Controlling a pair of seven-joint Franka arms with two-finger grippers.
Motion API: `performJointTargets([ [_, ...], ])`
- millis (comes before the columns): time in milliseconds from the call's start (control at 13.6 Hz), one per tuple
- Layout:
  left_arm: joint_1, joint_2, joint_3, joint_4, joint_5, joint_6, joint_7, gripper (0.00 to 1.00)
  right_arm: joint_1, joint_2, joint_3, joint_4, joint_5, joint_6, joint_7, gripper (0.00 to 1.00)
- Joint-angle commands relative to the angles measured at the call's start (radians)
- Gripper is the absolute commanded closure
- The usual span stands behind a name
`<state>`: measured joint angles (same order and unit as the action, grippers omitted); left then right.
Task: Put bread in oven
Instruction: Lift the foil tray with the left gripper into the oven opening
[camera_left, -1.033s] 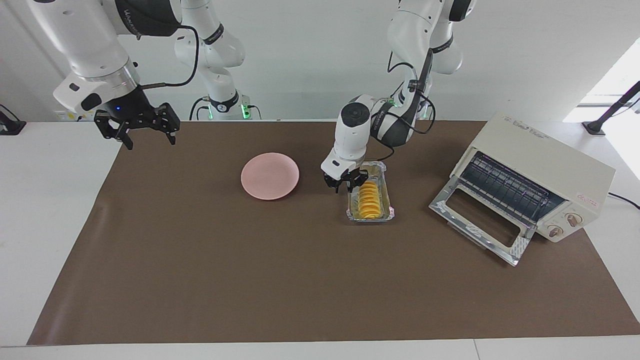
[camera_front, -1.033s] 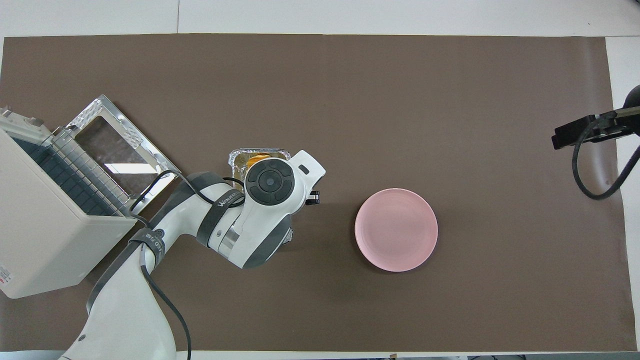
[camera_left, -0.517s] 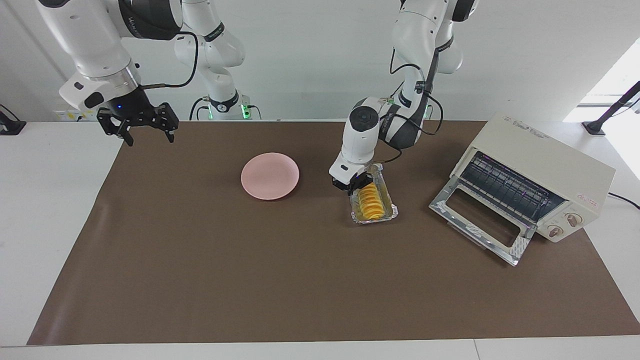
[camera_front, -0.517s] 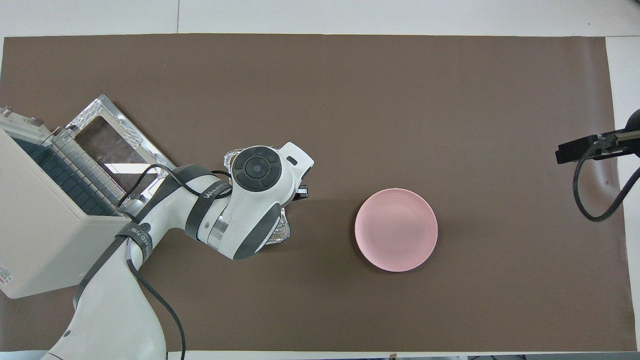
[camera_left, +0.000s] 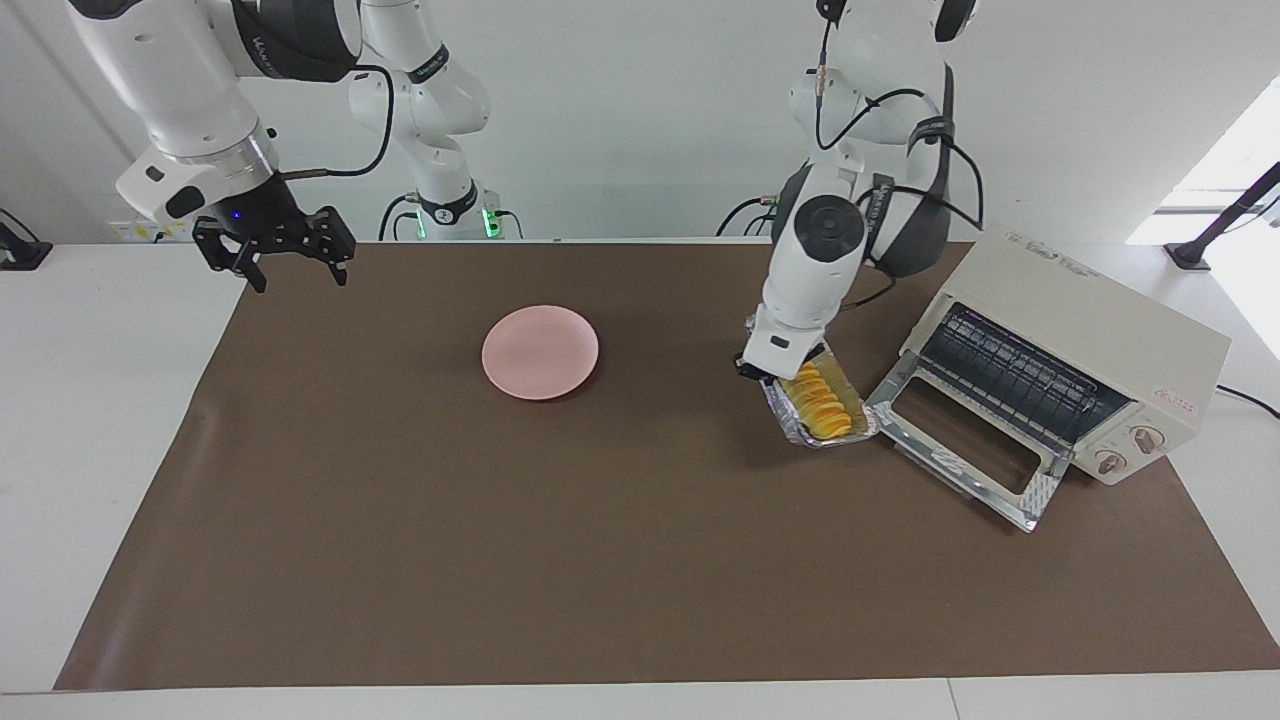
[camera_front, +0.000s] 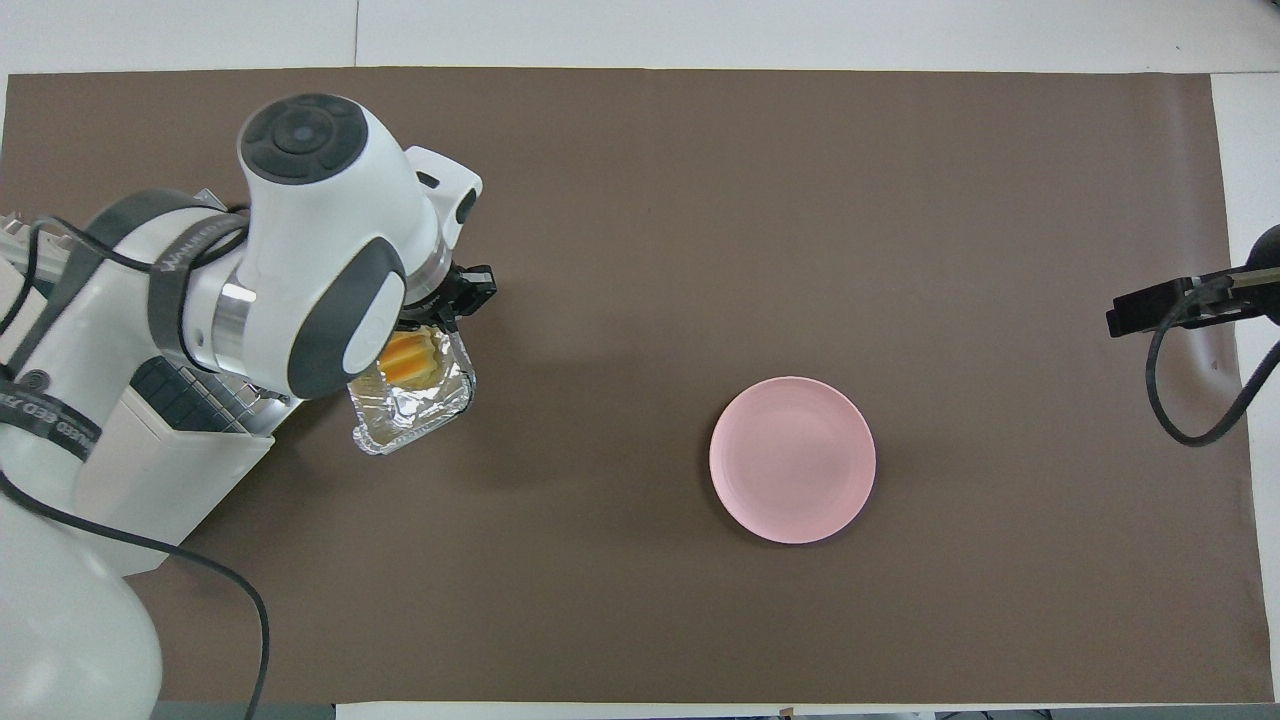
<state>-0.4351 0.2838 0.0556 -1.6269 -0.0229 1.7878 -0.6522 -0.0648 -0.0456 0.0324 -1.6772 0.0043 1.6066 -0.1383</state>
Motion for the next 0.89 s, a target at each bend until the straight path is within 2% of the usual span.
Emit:
performJointTargets([
  [0,0.009,0.011,0.102,0.033,0.0,-0.03,-0.021,1.0,0.003,-0.03,-0.005,-0.032,0.023,-0.005,0.02,0.0],
  [369,0.012,0.054,0.266,0.073,0.011,-0.018,-0.029,1.0,0.007,-0.03,-0.003,-0.027,0.02,-0.01,0.019,0.0],
  [590,0.016,0.071,0.346,0.071,0.012,0.04,-0.029,1.0,0.005,-0.03,-0.003,-0.027,0.02,-0.014,0.019,0.0],
  [812,0.033,0.061,0.368,0.035,0.054,0.036,-0.029,1.0,0.005,-0.03,-0.003,-0.027,0.02,-0.014,0.019,0.0],
])
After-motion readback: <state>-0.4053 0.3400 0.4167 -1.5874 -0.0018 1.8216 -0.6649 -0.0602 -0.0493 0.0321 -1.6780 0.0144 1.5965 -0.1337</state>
